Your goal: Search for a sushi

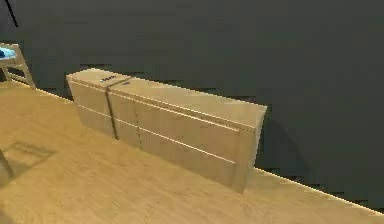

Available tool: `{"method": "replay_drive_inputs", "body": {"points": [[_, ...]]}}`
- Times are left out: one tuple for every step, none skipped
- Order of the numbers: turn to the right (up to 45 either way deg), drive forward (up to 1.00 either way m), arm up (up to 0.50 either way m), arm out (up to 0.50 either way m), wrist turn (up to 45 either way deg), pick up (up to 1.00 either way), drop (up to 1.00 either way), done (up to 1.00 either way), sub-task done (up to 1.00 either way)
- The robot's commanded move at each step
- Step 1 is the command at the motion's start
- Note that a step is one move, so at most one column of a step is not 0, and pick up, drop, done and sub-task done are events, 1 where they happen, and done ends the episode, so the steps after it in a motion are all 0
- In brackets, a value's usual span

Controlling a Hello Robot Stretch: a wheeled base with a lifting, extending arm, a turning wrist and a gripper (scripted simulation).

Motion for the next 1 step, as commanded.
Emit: {"method": "replay_drive_inputs", "body": {"points": [[45.0,0.00,0.00,0.00,0.0,0.00,0.00,0.00,0.00]]}}
